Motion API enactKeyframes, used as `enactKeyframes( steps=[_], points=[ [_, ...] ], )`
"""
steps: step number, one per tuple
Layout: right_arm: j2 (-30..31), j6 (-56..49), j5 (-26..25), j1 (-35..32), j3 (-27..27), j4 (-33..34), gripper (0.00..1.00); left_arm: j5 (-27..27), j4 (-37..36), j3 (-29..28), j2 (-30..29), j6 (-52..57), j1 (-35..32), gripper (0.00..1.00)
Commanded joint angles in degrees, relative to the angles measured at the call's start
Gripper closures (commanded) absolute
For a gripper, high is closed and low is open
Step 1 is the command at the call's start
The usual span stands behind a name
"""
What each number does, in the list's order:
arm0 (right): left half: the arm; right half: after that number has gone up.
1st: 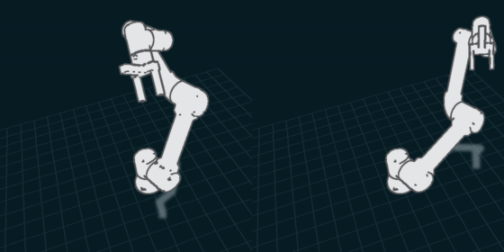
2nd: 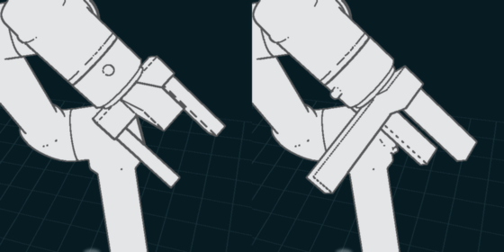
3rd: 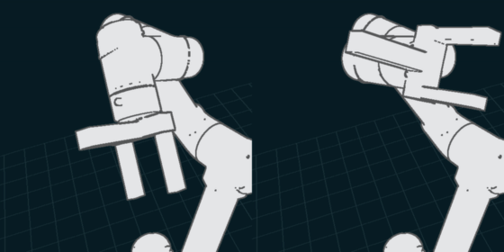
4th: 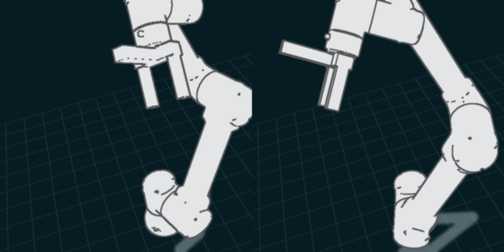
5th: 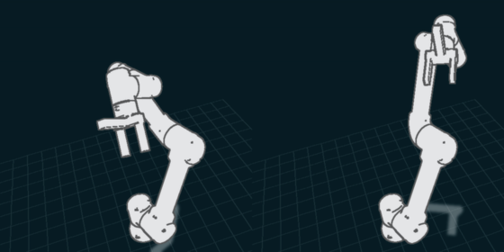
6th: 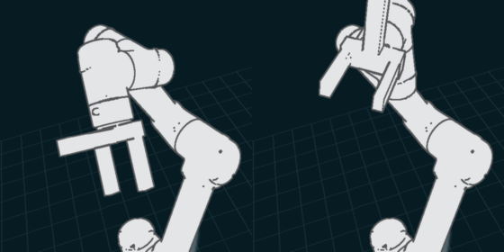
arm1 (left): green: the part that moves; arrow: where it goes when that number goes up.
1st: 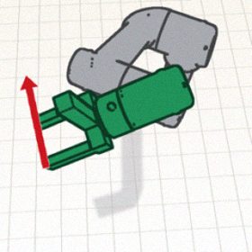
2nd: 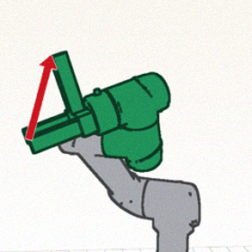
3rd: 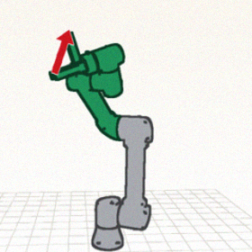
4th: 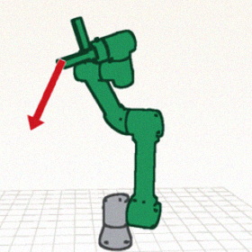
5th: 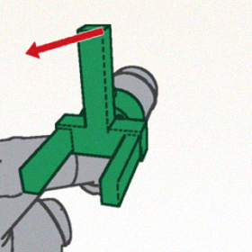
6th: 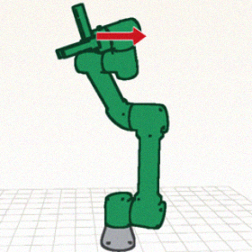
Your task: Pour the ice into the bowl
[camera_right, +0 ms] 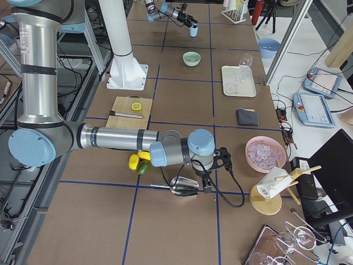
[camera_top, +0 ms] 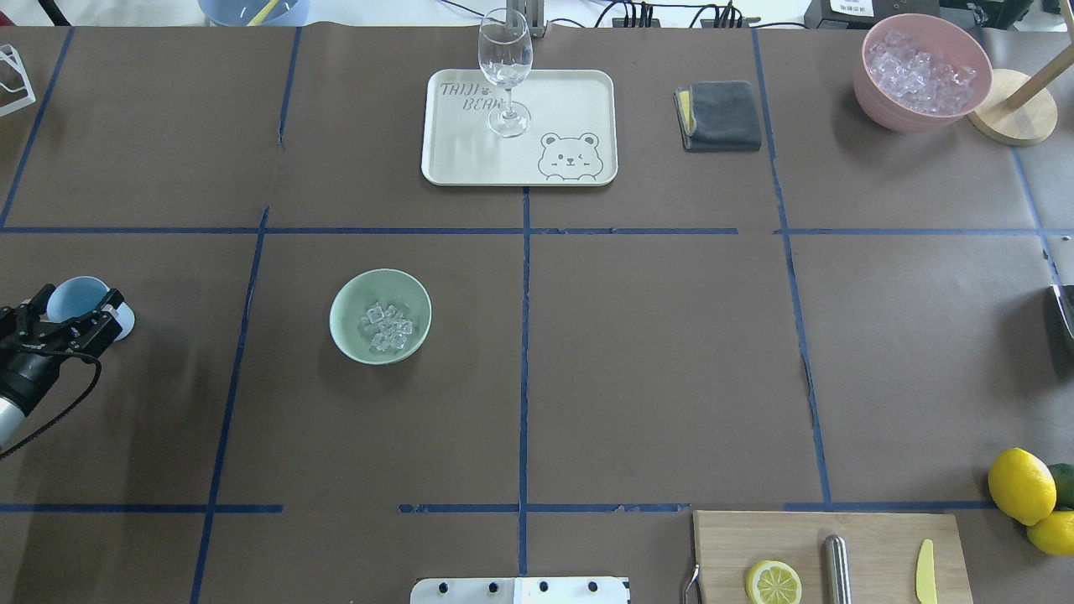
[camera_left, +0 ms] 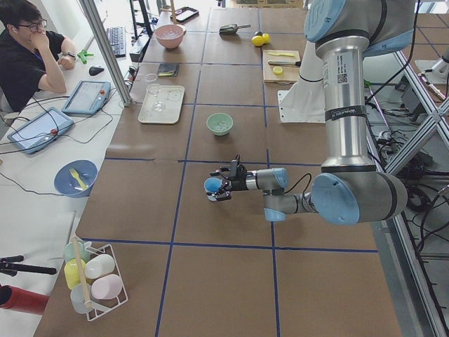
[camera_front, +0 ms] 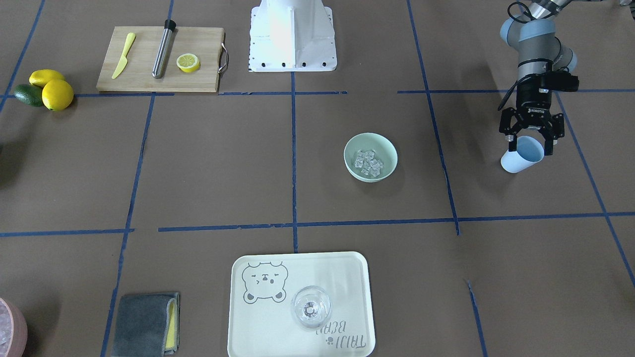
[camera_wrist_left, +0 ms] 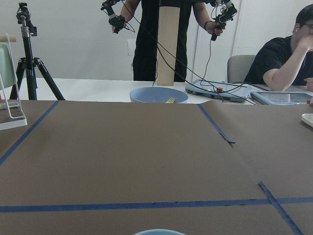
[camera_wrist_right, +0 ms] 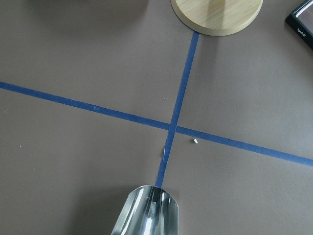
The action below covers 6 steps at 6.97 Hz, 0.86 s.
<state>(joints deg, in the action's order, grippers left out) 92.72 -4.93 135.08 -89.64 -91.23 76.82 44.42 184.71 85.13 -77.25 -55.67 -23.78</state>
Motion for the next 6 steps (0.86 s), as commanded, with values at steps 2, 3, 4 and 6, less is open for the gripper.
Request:
enactKeyframes(
  steps=[2, 3, 4, 6],
  points=[
    [0.0, 0.0, 0.0, 0.0, -0.1, 0.0, 0.0, 16.3, -0.5, 4.0, 0.5, 14.0, -14.3, 0.0],
    [0.0, 0.8, 0.1, 0.0, -0.3, 0.0, 0.0, 29.1, -3.6, 5.0, 0.5, 21.5, -23.2, 0.0],
    [0.0, 1.5, 0.2, 0.0, -0.3, -0.1, 0.0, 40.6, -10.2, 7.0, 0.3, 27.3, -31.6, 0.0],
    [-0.1, 1.6, 0.2, 0.0, -0.4, -0.1, 0.0, 56.6, -28.9, 14.0, -0.5, 38.2, -46.2, 0.0]
  ],
)
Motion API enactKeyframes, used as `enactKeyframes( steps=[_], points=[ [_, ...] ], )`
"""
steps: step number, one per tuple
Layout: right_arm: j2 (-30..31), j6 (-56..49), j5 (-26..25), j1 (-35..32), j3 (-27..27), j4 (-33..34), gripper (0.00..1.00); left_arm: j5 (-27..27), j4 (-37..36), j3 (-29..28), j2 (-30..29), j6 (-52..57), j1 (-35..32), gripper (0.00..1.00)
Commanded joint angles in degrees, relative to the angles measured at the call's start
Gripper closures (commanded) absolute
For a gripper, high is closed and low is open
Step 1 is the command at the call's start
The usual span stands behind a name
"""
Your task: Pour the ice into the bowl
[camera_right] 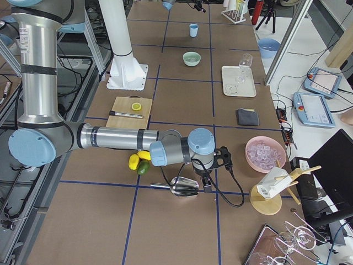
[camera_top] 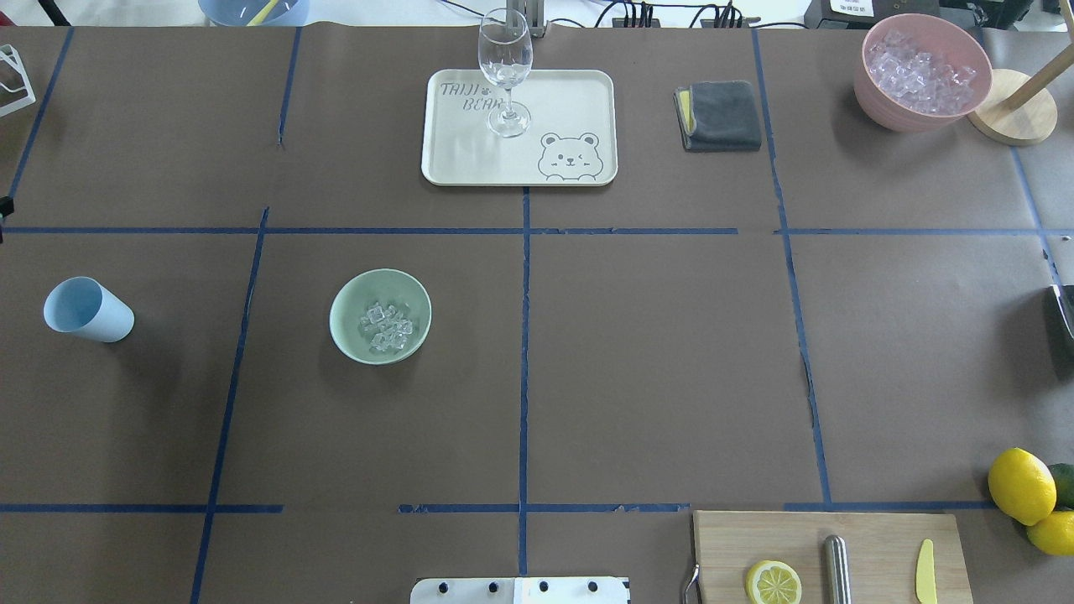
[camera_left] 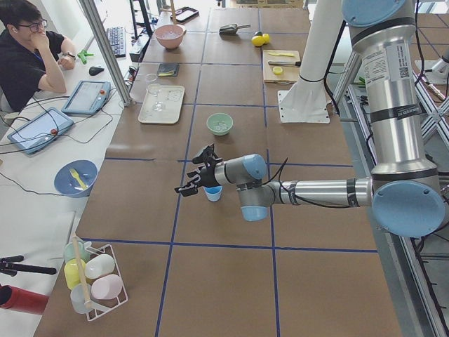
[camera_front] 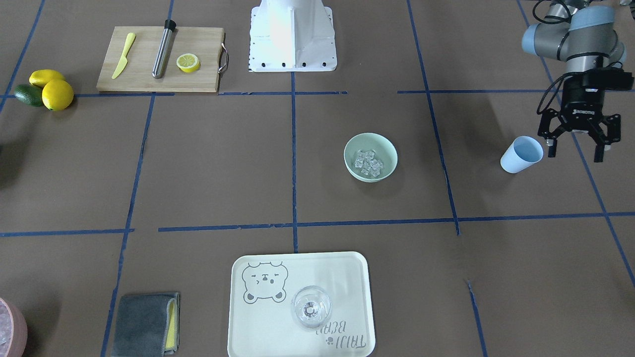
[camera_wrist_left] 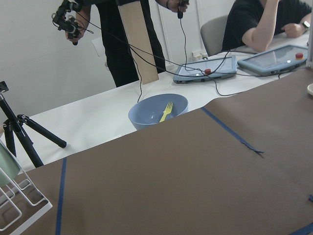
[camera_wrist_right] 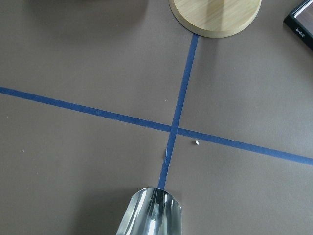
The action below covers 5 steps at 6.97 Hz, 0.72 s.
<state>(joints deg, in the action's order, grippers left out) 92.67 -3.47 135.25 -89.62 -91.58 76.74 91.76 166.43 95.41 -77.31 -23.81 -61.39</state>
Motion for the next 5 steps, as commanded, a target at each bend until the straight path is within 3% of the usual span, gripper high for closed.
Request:
enactKeyframes(
  steps=[1, 2, 3, 4, 5],
  points=[
    [0.0, 0.1, 0.0, 0.0, -0.1, 0.0, 0.0, 19.7, -23.7, 4.3, -4.2, 12.7, -16.4, 0.0],
    [0.0, 0.1, 0.0, 0.0, -0.2, 0.0, 0.0, 26.5, -39.3, 3.7, -7.9, 13.9, -24.3, 0.0],
    [0.0, 0.1, 0.1, 0.1, -0.3, 0.0, 0.0, 27.2, -54.1, 3.9, -11.0, 14.7, -25.6, 0.0],
    [0.0, 0.1, 0.5, 0.1, -0.5, 0.0, 0.0, 27.8, -63.7, 3.4, -13.3, 17.8, -27.0, 0.0],
    [0.0, 0.1, 2.2, 0.1, -0.6, 0.0, 0.0, 35.6, -66.3, 0.7, -12.3, 19.7, -28.2, 0.0]
  ],
)
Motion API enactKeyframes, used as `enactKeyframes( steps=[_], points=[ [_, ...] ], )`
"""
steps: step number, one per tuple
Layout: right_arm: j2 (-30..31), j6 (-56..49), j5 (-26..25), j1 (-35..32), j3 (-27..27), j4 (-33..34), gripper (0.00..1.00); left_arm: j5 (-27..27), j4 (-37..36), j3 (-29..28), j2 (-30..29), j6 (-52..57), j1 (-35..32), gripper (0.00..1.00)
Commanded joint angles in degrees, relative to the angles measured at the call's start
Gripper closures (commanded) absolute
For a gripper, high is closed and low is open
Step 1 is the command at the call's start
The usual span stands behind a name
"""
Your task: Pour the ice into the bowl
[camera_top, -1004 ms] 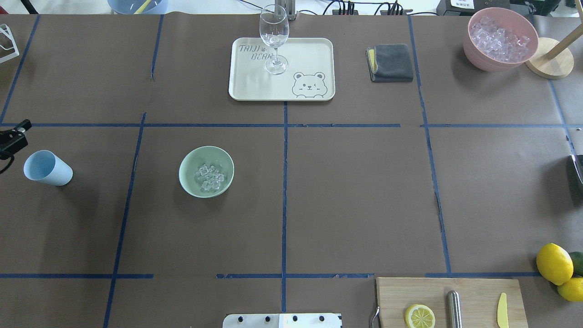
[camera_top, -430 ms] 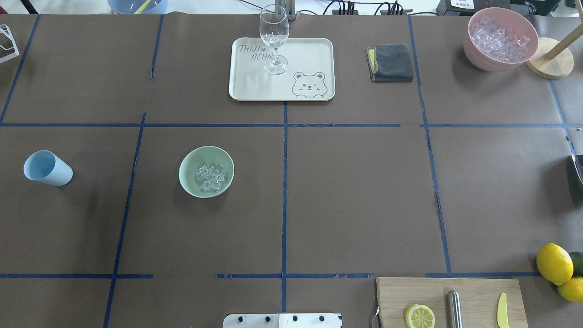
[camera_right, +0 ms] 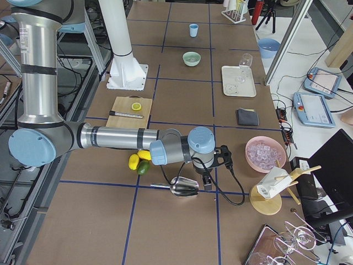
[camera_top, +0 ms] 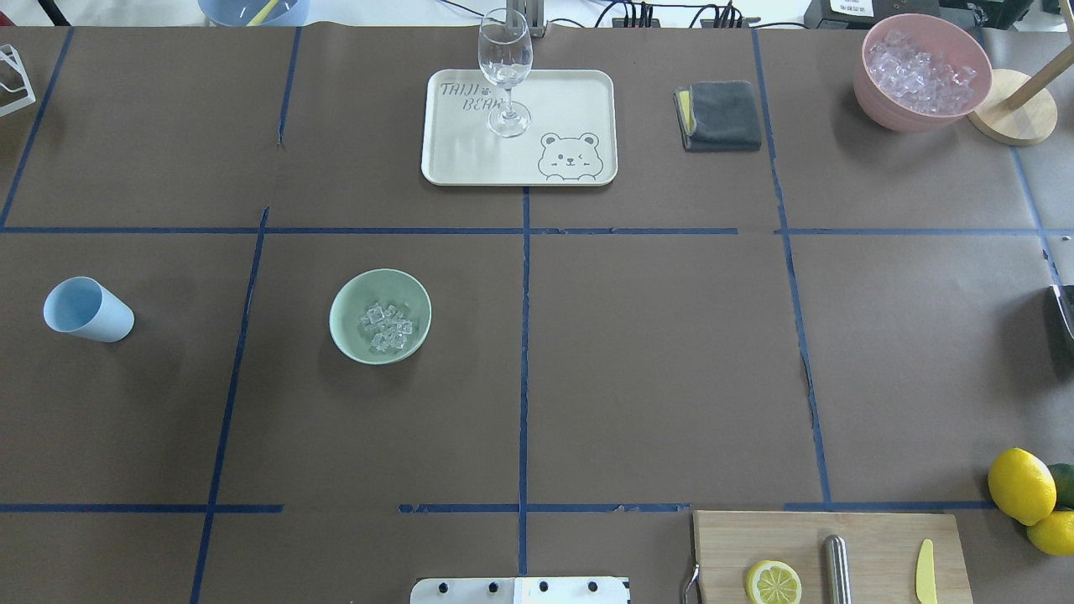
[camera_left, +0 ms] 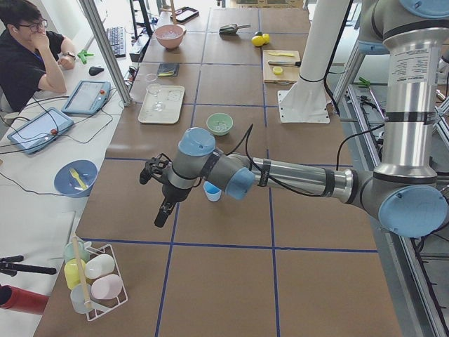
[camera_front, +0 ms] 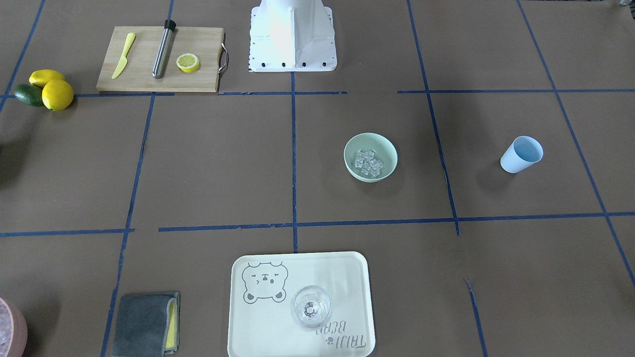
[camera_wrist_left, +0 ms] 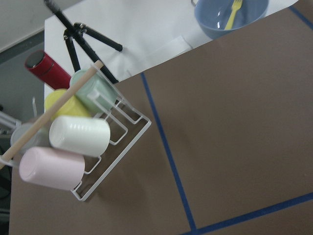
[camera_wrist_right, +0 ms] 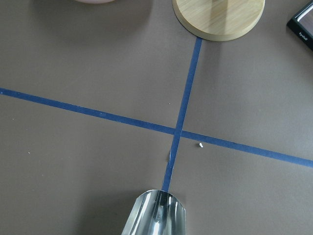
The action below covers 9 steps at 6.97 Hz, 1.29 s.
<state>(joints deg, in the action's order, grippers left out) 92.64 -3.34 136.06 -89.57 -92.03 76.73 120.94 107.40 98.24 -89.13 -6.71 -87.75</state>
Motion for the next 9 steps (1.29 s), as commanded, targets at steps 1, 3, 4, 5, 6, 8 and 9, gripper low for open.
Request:
enactKeyframes(
  steps=[1, 3, 4, 5, 6, 8, 9],
  points=[
    [0.0, 0.1, 3.7, 0.0, -1.5, 0.4, 0.0, 18.7, -7.7, -3.4, 5.1, 3.0, -2.0, 0.0],
    [-0.2, 4.3, 3.9, 1.1, -5.2, 0.6, 0.0, 20.0, -8.3, -0.9, 8.4, 3.0, -2.2, 0.0],
    [-0.4, 5.9, 3.7, 2.4, -5.6, 0.5, 0.0, 19.8, -8.3, -0.9, 8.2, 3.0, -2.1, 0.0],
    [-2.0, 8.2, 3.3, 4.2, -7.4, 0.5, 0.0, 19.8, -8.4, -1.2, 7.4, 2.9, -2.0, 0.0],
    [-3.8, 15.6, 2.8, 9.1, -11.3, 0.4, 0.0, 17.6, -8.3, -0.4, 7.9, 2.9, -2.1, 0.0],
    [-11.0, 26.9, 2.1, 18.2, -14.7, 0.3, 0.0, 16.4, -8.3, 0.7, 8.8, 2.9, -2.3, 0.0],
    [-17.1, 29.2, 2.0, 24.6, -14.2, -0.1, 0.0, 16.3, -8.4, 0.7, 8.5, 3.0, -2.2, 0.0]
  ],
)
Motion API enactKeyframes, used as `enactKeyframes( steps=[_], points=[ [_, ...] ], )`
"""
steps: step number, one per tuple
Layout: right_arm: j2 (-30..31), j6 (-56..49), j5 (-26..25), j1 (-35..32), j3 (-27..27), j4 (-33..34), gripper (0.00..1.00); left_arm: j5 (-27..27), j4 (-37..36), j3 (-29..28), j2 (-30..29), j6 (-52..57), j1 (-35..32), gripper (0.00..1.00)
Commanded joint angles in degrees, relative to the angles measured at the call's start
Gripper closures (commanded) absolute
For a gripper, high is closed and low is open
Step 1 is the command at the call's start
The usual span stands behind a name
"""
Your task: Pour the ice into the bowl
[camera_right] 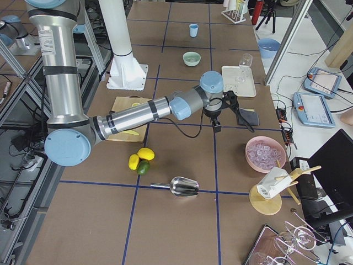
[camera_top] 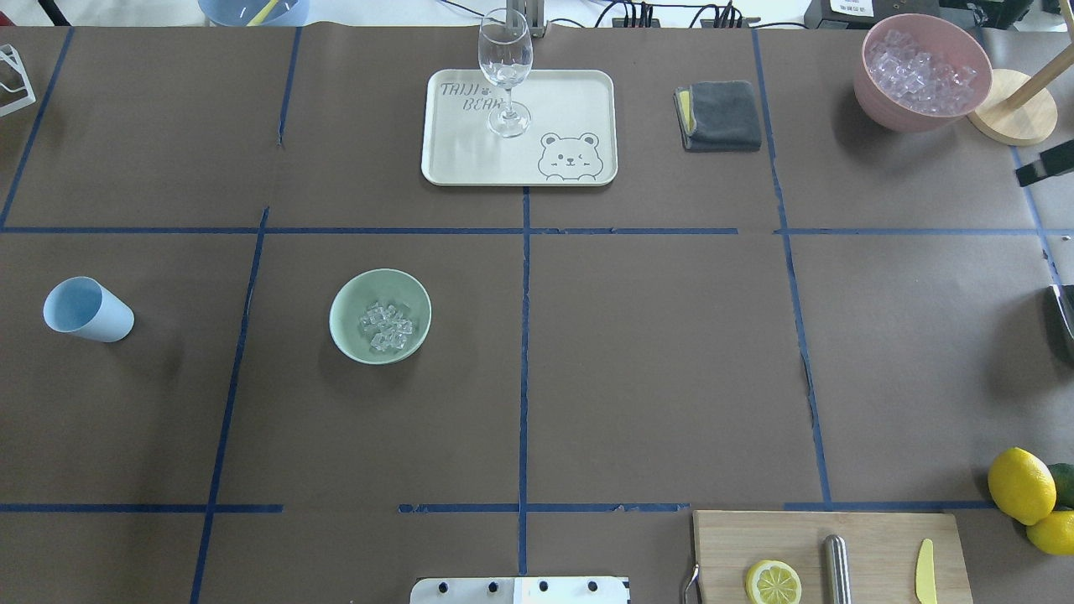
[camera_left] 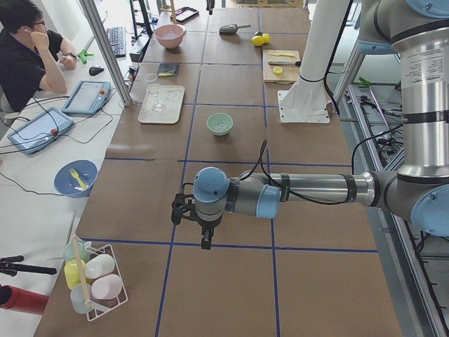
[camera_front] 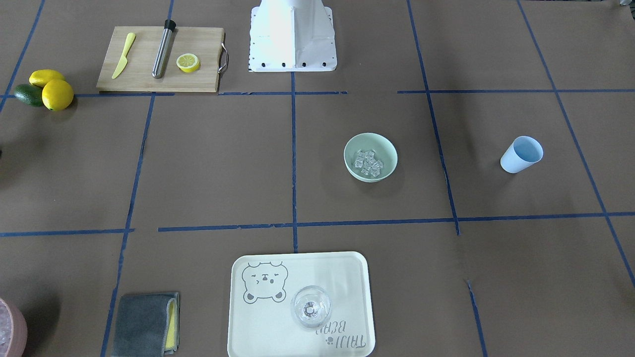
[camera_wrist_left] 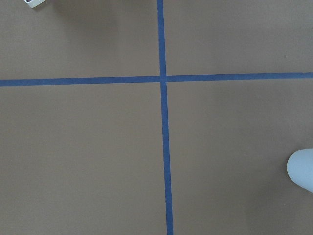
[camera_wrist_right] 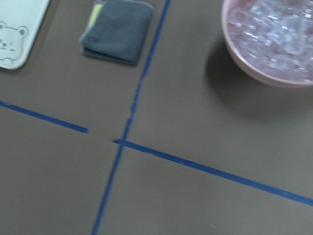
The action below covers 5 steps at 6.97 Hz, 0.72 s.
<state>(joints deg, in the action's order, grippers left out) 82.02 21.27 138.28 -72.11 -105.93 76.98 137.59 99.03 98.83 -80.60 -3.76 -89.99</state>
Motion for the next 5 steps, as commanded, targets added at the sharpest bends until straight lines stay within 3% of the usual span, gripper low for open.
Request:
enactKeyframes(
  steps=[1, 4, 5],
  points=[
    [-10.6, 11.4, -1.0, 10.7, -0.5, -0.4, 0.0, -0.3, -0.1, 0.2, -0.4, 0.3, 0.6, 0.0],
    [-24.2, 31.4, -20.0, 28.9, 0.8, 0.5, 0.0, -1.0, -0.1, 2.4, -0.2, 0.5, 1.6, 0.0],
    [-29.7, 36.1, -24.7, 32.7, 5.2, 0.5, 0.0, -3.1, -0.2, 1.5, -0.4, 5.5, 1.9, 0.0]
  ],
)
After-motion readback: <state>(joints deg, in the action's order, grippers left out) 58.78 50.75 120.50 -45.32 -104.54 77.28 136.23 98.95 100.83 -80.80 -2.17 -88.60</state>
